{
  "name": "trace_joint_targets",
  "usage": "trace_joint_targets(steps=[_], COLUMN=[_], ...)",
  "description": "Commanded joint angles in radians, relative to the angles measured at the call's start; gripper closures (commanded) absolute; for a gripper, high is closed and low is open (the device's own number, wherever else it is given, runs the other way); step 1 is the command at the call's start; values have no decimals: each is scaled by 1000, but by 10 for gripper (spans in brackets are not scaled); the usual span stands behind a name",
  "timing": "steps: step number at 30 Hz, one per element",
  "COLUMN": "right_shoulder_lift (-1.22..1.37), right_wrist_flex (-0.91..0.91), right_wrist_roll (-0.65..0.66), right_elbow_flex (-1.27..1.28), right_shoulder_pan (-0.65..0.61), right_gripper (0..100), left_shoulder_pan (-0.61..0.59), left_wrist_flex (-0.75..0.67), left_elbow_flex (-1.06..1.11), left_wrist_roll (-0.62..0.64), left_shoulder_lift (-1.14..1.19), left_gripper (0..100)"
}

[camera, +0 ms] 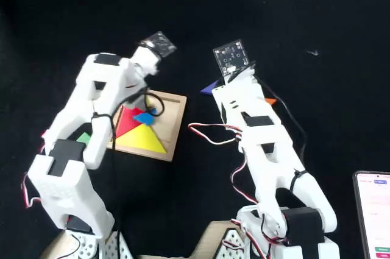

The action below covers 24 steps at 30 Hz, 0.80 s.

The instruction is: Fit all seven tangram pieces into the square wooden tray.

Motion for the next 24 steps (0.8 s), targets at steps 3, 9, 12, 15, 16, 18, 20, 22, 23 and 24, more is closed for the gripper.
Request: trace_joint_targets(steps=[3,9,12,15,16,18,20,22,23,24], right_shoulder_lift=[-31,-31,-31,-31,-31,-31,-31,-31,-31,-31], right_wrist_flex=[-23,-23,-23,-23,-23,-23,-23,-23,-23,-23], right_wrist_roll=[-3,-2,-2,-2,-2,-2,-2,-2,-2,-2], right_elbow_flex=[-2,-4,-4,-2,-2,-2,-1,-1,-1,-1], right_shoulder_pan=[-12,-12,-12,-12,-12,-12,-12,-12,-12,-12], right_gripper=[986,986,986,986,986,986,986,986,986,986], left_shoulder_pan=[59,54,56,99,119,142,131,114,116,117], left_wrist_flex=[17,285,413,437,428,324,152,14,-21,-40], left_elbow_flex=[-59,-206,-245,-163,-113,2,122,217,255,278], left_wrist_roll=[14,49,49,49,49,51,52,52,49,48], left_shoulder_lift=[-20,-25,-75,-144,-170,-213,-247,-269,-273,-276], left_gripper=[773,773,773,773,773,775,790,793,794,794])
